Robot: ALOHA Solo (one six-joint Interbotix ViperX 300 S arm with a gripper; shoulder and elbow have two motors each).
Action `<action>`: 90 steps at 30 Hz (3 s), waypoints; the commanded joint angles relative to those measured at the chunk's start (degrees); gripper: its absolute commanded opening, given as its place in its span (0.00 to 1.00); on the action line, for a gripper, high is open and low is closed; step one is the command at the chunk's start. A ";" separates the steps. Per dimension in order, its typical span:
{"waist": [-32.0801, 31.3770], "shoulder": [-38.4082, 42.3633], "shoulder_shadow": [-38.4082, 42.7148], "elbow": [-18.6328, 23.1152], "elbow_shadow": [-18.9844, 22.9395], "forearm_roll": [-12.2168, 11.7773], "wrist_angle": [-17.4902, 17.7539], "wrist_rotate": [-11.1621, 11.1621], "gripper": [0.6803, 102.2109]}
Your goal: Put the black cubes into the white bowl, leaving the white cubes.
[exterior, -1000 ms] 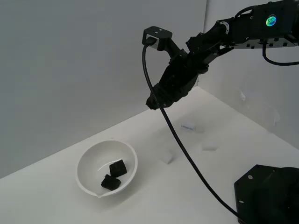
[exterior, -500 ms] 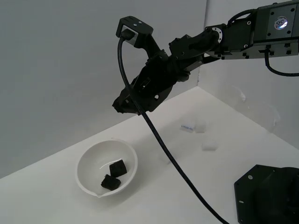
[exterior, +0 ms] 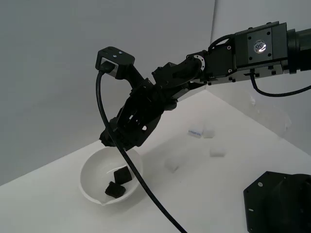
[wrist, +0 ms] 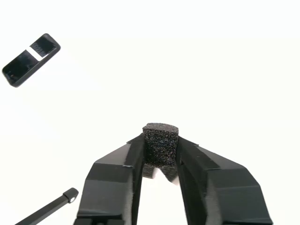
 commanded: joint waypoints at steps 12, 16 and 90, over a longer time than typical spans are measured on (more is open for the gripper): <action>-0.62 1.41 1.93 -0.35 -0.79 -3.34 0.53 0.18 0.97; 0.35 2.64 3.08 0.44 0.18 -3.34 0.53 0.18 0.97; 36.39 83.41 84.02 29.79 29.53 4.57 11.78 5.10 0.02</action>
